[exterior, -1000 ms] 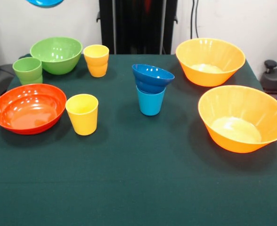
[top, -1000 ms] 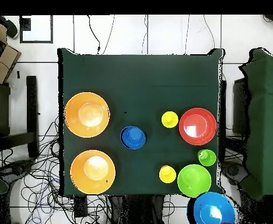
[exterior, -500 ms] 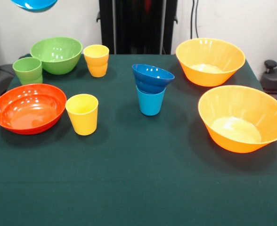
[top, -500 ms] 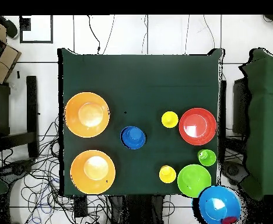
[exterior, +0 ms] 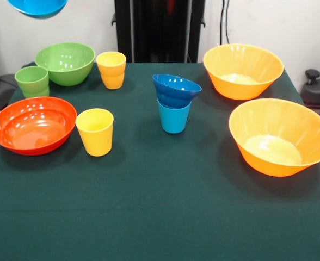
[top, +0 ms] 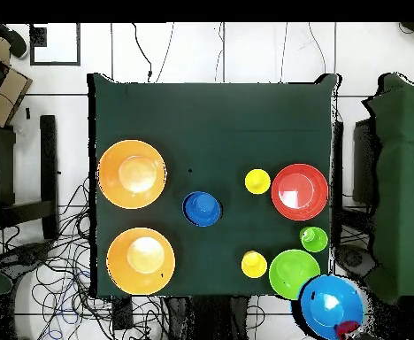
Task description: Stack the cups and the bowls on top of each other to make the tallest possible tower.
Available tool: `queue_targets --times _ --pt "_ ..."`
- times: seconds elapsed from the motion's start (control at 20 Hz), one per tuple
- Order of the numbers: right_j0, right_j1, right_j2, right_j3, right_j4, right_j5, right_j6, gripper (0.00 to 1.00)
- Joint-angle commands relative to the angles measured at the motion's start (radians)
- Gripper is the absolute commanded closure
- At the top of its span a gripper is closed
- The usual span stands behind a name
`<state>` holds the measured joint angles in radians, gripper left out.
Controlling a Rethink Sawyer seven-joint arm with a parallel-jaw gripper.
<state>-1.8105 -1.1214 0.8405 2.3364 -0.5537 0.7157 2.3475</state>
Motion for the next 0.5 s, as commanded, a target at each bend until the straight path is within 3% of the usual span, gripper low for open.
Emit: queue_targets --times 0.05,0.5 --pt "0.092 0.075 -0.001 -0.052 -0.098 -0.025 -0.152 1.00" --pt "0.133 0.106 -0.026 -0.069 -0.128 -0.078 -0.094 1.00"
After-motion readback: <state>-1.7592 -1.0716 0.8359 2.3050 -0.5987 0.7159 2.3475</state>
